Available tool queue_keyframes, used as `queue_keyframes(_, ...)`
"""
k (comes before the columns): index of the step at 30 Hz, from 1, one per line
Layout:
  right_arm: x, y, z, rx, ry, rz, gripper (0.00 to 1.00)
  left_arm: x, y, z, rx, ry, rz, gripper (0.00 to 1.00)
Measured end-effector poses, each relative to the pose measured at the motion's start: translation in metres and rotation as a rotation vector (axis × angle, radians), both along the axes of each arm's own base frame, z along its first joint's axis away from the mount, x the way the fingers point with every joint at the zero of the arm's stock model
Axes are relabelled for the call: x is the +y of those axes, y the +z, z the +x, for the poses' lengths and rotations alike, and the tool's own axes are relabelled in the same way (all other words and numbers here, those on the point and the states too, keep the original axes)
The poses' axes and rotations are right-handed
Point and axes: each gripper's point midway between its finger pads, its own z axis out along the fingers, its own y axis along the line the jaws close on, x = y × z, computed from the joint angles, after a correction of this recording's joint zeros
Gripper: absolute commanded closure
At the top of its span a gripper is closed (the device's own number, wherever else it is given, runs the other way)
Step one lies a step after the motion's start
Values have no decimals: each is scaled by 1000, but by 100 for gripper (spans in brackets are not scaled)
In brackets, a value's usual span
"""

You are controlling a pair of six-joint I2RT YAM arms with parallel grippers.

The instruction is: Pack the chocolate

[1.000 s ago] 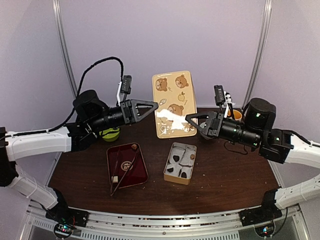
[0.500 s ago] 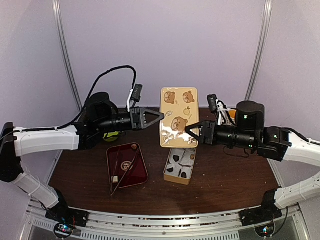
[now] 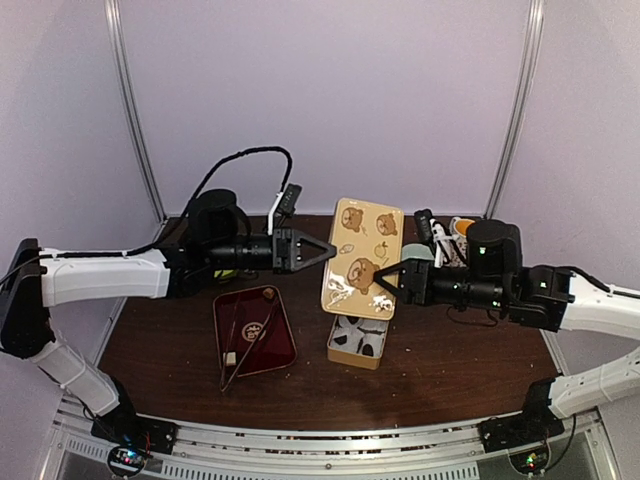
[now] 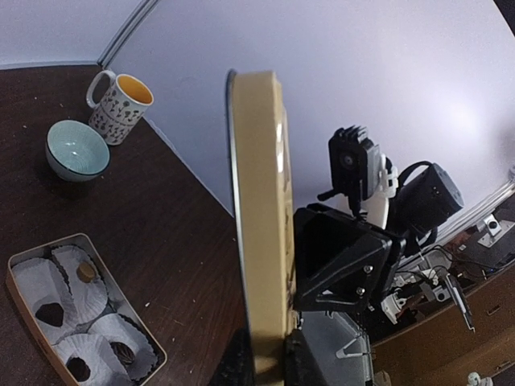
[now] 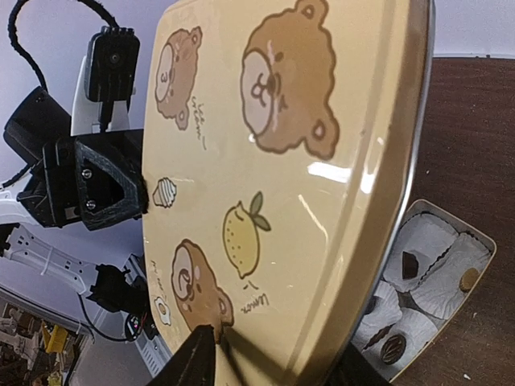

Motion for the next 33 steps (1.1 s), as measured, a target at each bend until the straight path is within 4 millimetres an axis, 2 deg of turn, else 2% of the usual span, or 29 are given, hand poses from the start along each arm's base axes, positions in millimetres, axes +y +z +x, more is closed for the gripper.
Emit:
queue_keyframes(4, -4, -5, 0, 19, -9, 10, 73, -3, -3, 1, 9, -8, 20, 94)
queue_keyframes(9, -7, -9, 2, 29, -22, 30, 75, -9, -17, 11, 20, -6, 67, 92)
queue_keyframes(12, -10, -18, 3, 47, -30, 23, 77, -12, -29, 14, 35, -7, 97, 85)
queue_keyframes(15, -8, -25, 3, 58, -27, 26, 78, -14, -41, 17, 49, -1, 125, 72)
queue_keyframes(19, -5, -41, 3, 77, -19, 21, 77, -18, -66, 23, 87, 5, 175, 62)
queue_keyframes(25, -3, -75, 4, 134, -29, 4, 83, -23, -97, 28, 138, 6, 222, 61)
queue_keyframes(33, 4, -110, 10, 203, -51, -17, 84, -27, -145, 37, 203, 36, 301, 66)
